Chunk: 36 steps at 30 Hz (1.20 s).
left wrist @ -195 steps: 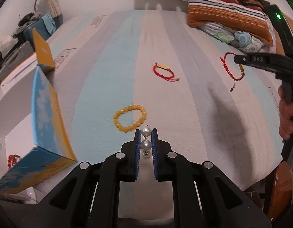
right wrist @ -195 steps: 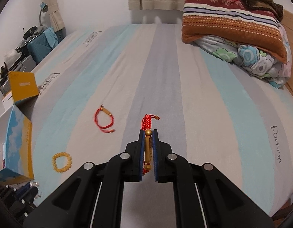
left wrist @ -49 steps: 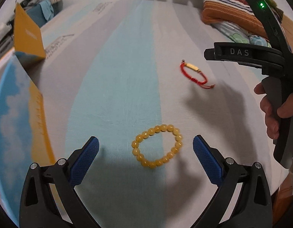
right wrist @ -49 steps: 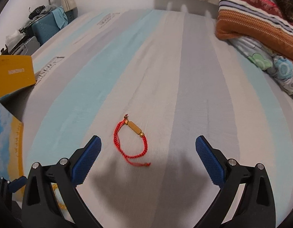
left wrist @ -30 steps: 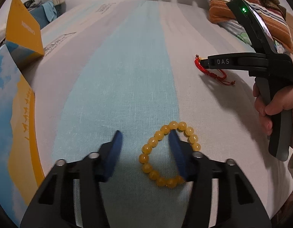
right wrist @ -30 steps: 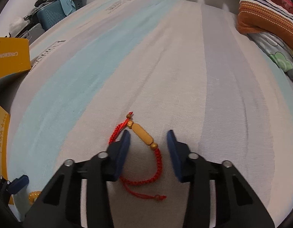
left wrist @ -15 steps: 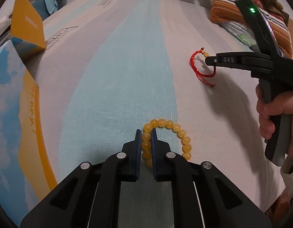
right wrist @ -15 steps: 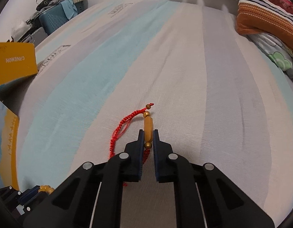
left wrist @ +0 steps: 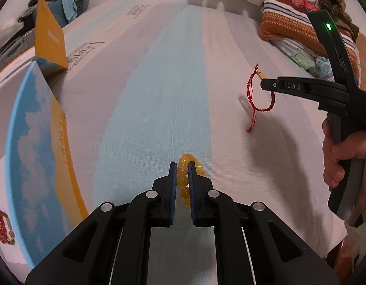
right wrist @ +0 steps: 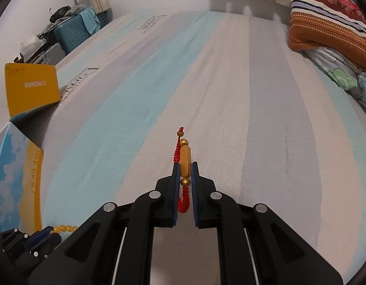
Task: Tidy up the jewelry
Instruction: 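Lift and carry the amber and red cord bracelets over the white box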
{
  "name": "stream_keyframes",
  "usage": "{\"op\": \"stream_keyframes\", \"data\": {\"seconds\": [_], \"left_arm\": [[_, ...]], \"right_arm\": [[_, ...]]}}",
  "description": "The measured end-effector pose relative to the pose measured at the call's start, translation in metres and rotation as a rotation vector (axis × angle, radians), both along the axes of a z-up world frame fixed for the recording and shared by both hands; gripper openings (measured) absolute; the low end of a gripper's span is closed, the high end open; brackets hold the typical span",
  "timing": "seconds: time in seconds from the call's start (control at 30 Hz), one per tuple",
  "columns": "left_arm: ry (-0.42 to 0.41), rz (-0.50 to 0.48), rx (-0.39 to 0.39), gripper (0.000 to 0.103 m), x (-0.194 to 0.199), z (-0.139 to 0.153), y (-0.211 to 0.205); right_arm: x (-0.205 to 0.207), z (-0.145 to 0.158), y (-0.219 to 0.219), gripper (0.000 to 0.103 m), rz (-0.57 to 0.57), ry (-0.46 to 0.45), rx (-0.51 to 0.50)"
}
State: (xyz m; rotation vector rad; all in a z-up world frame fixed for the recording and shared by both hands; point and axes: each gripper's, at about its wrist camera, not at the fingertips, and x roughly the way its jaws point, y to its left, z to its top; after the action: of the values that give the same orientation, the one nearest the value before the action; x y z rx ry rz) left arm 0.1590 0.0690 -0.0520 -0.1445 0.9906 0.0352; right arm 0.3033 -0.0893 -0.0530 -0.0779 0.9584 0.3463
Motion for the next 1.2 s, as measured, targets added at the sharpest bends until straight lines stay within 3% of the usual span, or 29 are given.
{"op": "stream_keyframes", "data": {"seconds": [0.67,1.2], "left_arm": [[-0.06,0.051,0.02,0.009,-0.047,0.07,0.022],[-0.081,0.173,0.05,0.009,-0.089,0.113,0.095]], "right_arm": [[-0.08,0.059,0.01,0.008,0.004,-0.024,0.038],[-0.137,0.111,0.072,0.008,0.091,-0.088,0.079]]}}
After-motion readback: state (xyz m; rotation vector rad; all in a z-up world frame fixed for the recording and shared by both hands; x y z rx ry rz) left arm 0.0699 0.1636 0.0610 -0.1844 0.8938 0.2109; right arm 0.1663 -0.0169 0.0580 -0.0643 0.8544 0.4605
